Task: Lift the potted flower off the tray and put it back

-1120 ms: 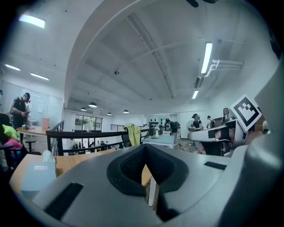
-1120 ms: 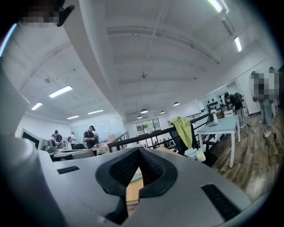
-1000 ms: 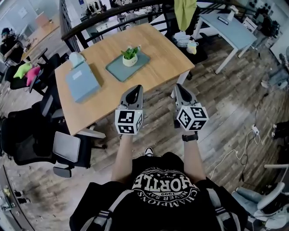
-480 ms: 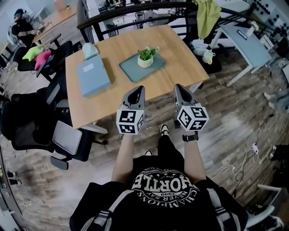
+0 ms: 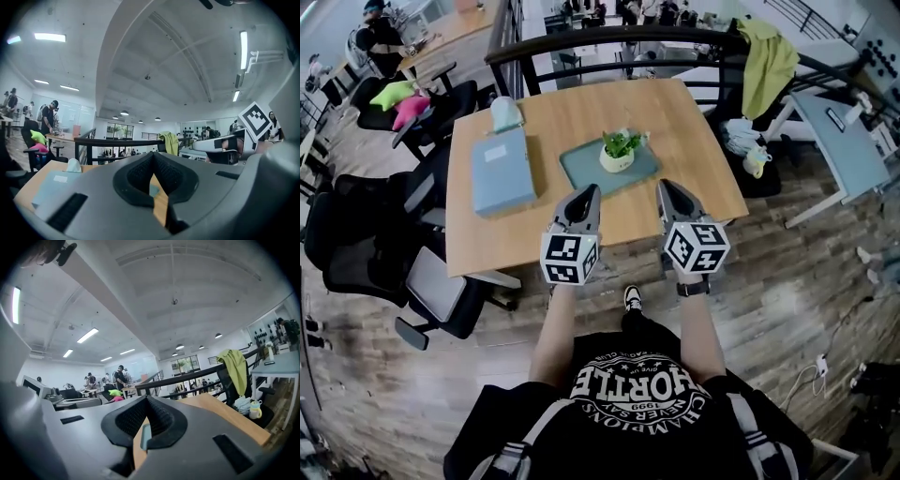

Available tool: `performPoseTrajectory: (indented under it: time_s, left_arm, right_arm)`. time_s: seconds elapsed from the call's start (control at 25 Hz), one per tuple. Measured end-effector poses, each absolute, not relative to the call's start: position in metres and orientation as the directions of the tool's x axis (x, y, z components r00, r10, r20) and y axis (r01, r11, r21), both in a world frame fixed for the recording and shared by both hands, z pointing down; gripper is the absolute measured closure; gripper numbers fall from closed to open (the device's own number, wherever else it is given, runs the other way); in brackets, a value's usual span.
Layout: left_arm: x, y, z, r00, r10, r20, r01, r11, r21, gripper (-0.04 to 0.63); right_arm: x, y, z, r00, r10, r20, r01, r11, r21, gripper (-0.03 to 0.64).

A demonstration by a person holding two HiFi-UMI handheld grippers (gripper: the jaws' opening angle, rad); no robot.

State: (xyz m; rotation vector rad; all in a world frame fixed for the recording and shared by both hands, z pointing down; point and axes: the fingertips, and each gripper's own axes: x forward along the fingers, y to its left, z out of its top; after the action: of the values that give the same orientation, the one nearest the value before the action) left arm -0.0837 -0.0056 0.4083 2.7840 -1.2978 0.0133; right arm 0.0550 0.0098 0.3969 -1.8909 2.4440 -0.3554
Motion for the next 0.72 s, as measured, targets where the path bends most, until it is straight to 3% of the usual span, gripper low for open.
performPoseTrajectory:
  time_s: [0.32, 0.72]
  left_arm:
    - [-0.048, -0.071, 0.409, 0.574, -0.819, 0.027, -0.817, -0.57, 0.087, 0.578]
    - [-0.019, -0.101, 0.45, 0.507, -0.854, 0.117, -0.862, -0.498, 0.1, 0.577]
  right_arm:
    - [0.081, -0.064, 0.4, -0.374, -0.92, 0.12, -0.92, 0.35, -0.178, 0.595]
    - [0.116, -0.118, 0.428, -0.474, -0.871, 0.129, -0.871, 0.442, -0.214, 0.595]
